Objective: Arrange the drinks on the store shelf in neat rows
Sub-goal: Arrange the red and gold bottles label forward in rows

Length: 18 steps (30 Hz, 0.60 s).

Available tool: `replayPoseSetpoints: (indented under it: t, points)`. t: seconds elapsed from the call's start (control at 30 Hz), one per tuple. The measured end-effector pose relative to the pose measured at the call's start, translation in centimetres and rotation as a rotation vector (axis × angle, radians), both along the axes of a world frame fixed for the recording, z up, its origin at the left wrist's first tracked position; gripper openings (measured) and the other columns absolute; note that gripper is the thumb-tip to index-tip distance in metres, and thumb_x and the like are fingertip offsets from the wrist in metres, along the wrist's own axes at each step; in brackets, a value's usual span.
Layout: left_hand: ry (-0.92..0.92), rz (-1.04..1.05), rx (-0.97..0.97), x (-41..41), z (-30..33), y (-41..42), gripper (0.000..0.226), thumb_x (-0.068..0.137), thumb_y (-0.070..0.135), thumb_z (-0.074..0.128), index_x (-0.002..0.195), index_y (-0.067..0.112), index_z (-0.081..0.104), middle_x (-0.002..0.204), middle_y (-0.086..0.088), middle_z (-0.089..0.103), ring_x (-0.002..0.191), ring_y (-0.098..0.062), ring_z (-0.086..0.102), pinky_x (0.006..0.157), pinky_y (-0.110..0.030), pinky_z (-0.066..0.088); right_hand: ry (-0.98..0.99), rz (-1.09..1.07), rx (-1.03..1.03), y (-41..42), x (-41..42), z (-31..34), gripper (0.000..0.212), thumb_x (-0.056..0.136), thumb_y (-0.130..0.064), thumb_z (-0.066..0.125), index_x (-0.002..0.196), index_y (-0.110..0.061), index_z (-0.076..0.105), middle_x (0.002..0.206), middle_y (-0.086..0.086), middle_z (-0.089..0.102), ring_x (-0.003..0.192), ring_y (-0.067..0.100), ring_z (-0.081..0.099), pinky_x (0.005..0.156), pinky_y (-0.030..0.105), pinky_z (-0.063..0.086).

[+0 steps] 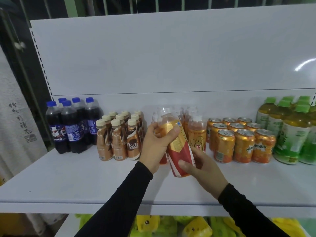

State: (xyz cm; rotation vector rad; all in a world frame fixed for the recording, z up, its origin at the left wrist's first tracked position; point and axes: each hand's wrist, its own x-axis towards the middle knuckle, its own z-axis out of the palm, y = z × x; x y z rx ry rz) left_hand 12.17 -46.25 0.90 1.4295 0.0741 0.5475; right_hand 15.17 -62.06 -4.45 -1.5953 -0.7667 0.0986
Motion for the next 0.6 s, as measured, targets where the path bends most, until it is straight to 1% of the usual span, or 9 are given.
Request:
replayPoseSetpoints:
  t: [0.07, 0.17, 0.27, 0.33, 0.37, 0.43, 0.5, 0.53, 0.6]
  points:
    - [-0.013, -0.031, 0.008, -0.09, 0.10, -0.06, 0.067, 0.067, 0.042, 0.081, 0.125, 0.021, 0.055, 0.106, -0.002, 0.072, 0.089, -0.012, 0.074, 0.073, -0.028, 0.059, 0.096, 0.053, 0.094, -0.13, -0.03, -0.30, 0.086, 0.060, -0.074, 0.075, 0.127, -0.024, 0.059, 0.114, -0.005, 0.072, 0.106, 0.016, 0.068, 0.085, 0.026, 0.057]
    - [0.012, -0.126, -0.037, -0.26, 0.37, 0.45, 0.058, 0.072, 0.046, 0.073, 0.122, 0.019, 0.058, 0.105, -0.002, 0.071, 0.086, -0.014, 0.073, 0.072, -0.030, 0.057, 0.339, 0.172, 0.226, -0.46, -0.22, -0.36, 0.095, 0.054, -0.065, 0.085, 0.128, -0.011, 0.059, 0.117, 0.010, 0.070, 0.107, 0.026, 0.068, 0.083, 0.029, 0.056]
    - [0.079, -0.244, -0.143, -0.42, 0.42, 0.66, 0.055, 0.078, 0.048, 0.067, 0.121, 0.014, 0.059, 0.098, -0.005, 0.068, 0.082, -0.017, 0.067, 0.072, -0.034, 0.057, 0.546, 0.265, 0.321, -0.27, -0.27, -0.34, 0.102, 0.042, -0.057, 0.093, 0.128, -0.013, 0.058, 0.119, 0.013, 0.069, 0.105, 0.028, 0.069, 0.079, 0.034, 0.058]
    - [0.098, -0.280, -0.175, -0.38, 0.26, 0.71, 0.055, 0.079, 0.044, 0.068, 0.123, 0.013, 0.059, 0.098, -0.007, 0.067, 0.085, -0.021, 0.067, 0.076, -0.037, 0.057, 0.616, 0.286, 0.355, -0.09, -0.36, -0.28, 0.108, 0.036, -0.053, 0.096, 0.128, -0.016, 0.054, 0.116, 0.013, 0.071, 0.102, 0.028, 0.070, 0.074, 0.036, 0.059]
    - [0.092, -0.275, -0.175, -0.38, 0.26, 0.71, 0.053, 0.079, 0.042, 0.069, 0.122, 0.012, 0.059, 0.097, -0.006, 0.068, 0.084, -0.020, 0.068, 0.073, -0.035, 0.058, 0.637, 0.280, 0.363, -0.06, -0.32, -0.31, 0.109, 0.034, -0.053, 0.096, 0.128, -0.017, 0.054, 0.114, 0.012, 0.071, 0.099, 0.027, 0.071, 0.073, 0.037, 0.059]
    - [0.073, -0.235, -0.180, -0.33, 0.27, 0.68, 0.046, 0.080, 0.038, 0.071, 0.117, 0.014, 0.060, 0.094, -0.004, 0.070, 0.078, -0.017, 0.070, 0.066, -0.032, 0.057, 0.599, 0.220, 0.310, -0.17, -0.29, -0.17, 0.106, 0.036, -0.061, 0.092, 0.126, -0.019, 0.054, 0.112, 0.008, 0.072, 0.100, 0.025, 0.071, 0.077, 0.037, 0.059]
    - [0.055, -0.169, -0.165, -0.23, 0.34, 0.55, 0.043, 0.081, 0.034, 0.073, 0.117, 0.016, 0.059, 0.097, -0.004, 0.071, 0.075, -0.017, 0.072, 0.062, -0.031, 0.057, 0.414, 0.117, 0.153, -0.24, -0.20, 0.00, 0.089, 0.052, -0.070, 0.081, 0.126, -0.025, 0.057, 0.115, 0.001, 0.072, 0.106, 0.019, 0.069, 0.087, 0.036, 0.057]
    - [0.046, -0.135, -0.146, -0.13, 0.31, 0.48, 0.045, 0.082, 0.033, 0.075, 0.120, 0.017, 0.057, 0.101, -0.005, 0.071, 0.076, -0.018, 0.073, 0.063, -0.032, 0.058, 0.294, 0.076, 0.062, -0.25, -0.33, 0.18, 0.079, 0.060, -0.070, 0.074, 0.125, -0.029, 0.057, 0.116, -0.004, 0.070, 0.107, 0.015, 0.068, 0.090, 0.034, 0.056]
    - [0.025, -0.087, -0.103, 0.04, 0.24, 0.31, 0.050, 0.083, 0.031, 0.077, 0.125, 0.021, 0.054, 0.109, -0.006, 0.071, 0.082, -0.020, 0.075, 0.066, -0.034, 0.059, 0.120, 0.009, -0.052, -0.10, -0.47, 0.26, 0.062, 0.069, -0.068, 0.072, 0.121, -0.037, 0.058, 0.113, -0.014, 0.070, 0.106, 0.008, 0.067, 0.090, 0.030, 0.056]
